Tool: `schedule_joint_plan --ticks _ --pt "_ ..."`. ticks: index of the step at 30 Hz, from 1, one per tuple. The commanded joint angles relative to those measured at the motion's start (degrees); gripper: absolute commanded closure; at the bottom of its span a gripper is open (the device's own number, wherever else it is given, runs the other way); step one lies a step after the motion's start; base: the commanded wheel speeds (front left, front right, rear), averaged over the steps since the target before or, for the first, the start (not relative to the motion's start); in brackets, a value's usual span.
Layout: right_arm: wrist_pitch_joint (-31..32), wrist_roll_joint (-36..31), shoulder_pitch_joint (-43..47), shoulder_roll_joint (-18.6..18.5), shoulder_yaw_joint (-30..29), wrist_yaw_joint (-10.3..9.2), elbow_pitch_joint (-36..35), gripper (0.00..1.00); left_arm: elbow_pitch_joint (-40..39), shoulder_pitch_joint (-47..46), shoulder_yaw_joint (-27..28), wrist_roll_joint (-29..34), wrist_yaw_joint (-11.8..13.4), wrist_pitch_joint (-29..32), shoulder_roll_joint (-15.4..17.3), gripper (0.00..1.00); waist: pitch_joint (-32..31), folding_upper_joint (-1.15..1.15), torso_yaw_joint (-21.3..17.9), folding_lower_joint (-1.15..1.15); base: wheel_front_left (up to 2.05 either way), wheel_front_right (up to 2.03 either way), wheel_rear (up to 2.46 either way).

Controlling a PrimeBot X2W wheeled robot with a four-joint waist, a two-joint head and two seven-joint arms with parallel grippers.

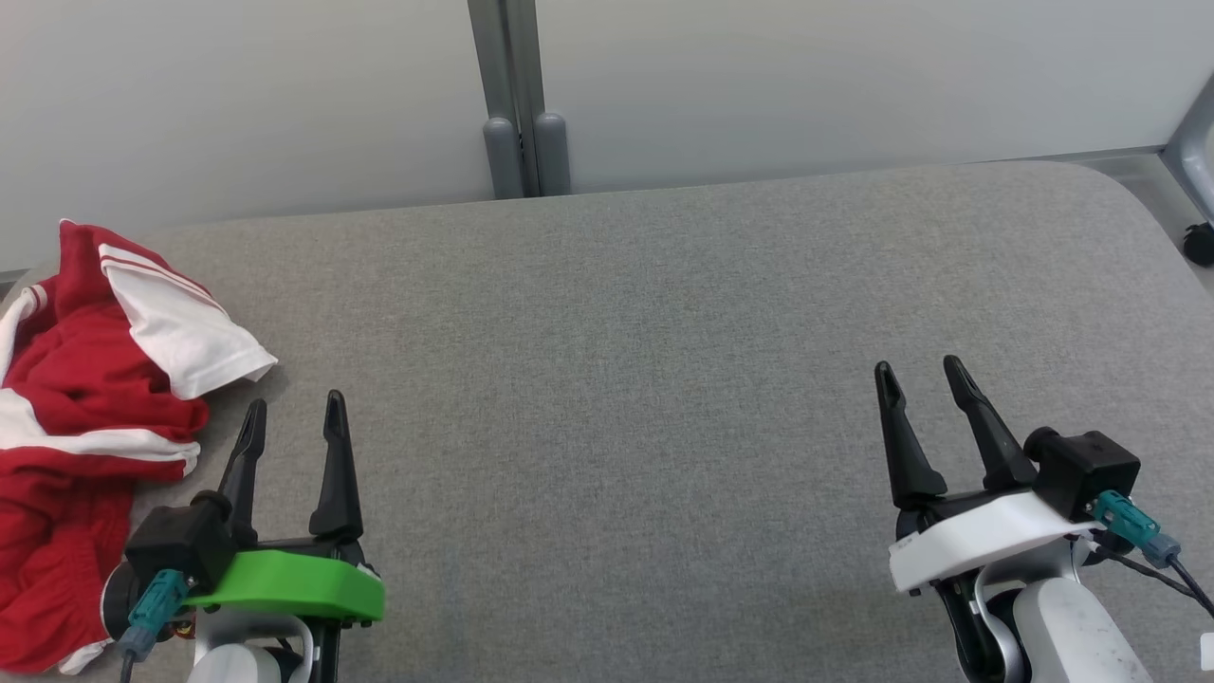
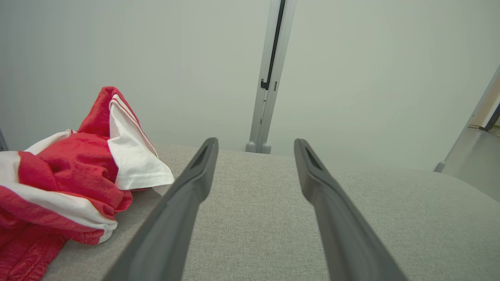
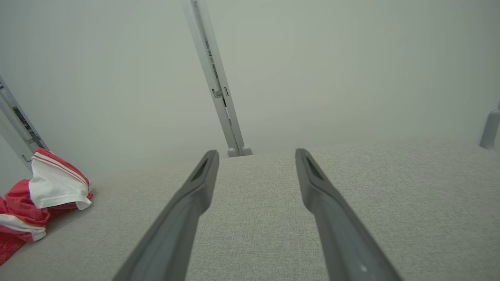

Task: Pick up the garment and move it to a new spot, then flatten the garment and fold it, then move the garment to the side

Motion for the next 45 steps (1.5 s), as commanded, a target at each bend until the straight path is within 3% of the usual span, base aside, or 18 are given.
schedule_joint_plan --ticks 1,29,45 --pt "-0.65 -1.24 -0.93 -0.17 0.19 0.03 -0.1 0.0 -0.43 -0.45 0.21 1.68 -0.29 -0.54 0.12 0.0 -0.03 0.0 -0.04 0.0 0.0 0.0 0.0" --pt "-3.61 -12.79 -0.94 0.37 1.0 0.02 -0.5 0.0 -0.58 -0.17 -0.03 13.58 -0.64 -3.58 -0.1 0.0 0.07 0.0 0.15 0.0 0.0 0.0 0.0" --pt "-3.52 -11.31 -0.49 0.61 0.74 0.03 0.64 0.0 -0.07 -0.08 0.1 12.06 -0.57 -3.47 -0.13 0.0 0.02 0.0 0.51 0.0 0.0 0.0 0.0"
